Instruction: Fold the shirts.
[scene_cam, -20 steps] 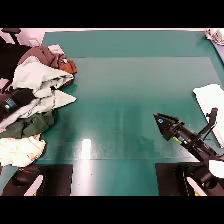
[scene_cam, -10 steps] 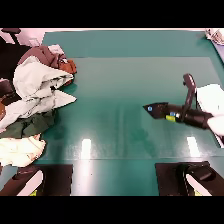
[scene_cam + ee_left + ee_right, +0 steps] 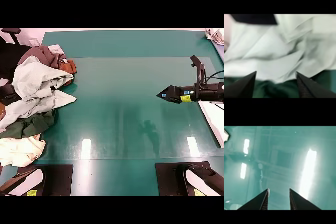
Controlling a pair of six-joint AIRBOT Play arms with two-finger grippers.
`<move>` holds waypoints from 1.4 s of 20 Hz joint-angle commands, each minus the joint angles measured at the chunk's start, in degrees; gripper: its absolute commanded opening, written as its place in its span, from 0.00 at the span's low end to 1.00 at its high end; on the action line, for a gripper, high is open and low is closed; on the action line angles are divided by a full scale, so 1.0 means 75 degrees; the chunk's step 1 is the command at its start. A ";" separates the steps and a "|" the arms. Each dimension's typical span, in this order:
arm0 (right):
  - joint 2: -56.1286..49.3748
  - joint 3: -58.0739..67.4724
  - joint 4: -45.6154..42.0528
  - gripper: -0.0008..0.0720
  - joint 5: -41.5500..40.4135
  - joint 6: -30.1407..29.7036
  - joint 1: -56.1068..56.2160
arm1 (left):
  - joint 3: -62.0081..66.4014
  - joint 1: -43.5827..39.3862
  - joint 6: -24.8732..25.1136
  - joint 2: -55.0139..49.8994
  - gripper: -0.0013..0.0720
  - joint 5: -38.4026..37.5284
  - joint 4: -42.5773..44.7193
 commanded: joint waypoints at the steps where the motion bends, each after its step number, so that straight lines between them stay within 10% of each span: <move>1: -0.0382 0.0160 -0.0003 0.44 0.0227 -0.0140 -0.0003 | 0.0012 0.0047 0.0079 -0.0490 0.88 0.1705 -0.0851; 11: -0.0449 0.0160 -0.0058 0.44 -0.0154 -0.0128 0.0676 | 0.0102 0.0793 -0.0064 -0.1862 0.87 0.4418 0.0105; 28: -0.0449 0.0160 -0.0003 0.44 -0.0248 0.0321 0.0691 | 0.1419 0.1221 0.2078 -0.4264 0.83 0.4511 -0.2005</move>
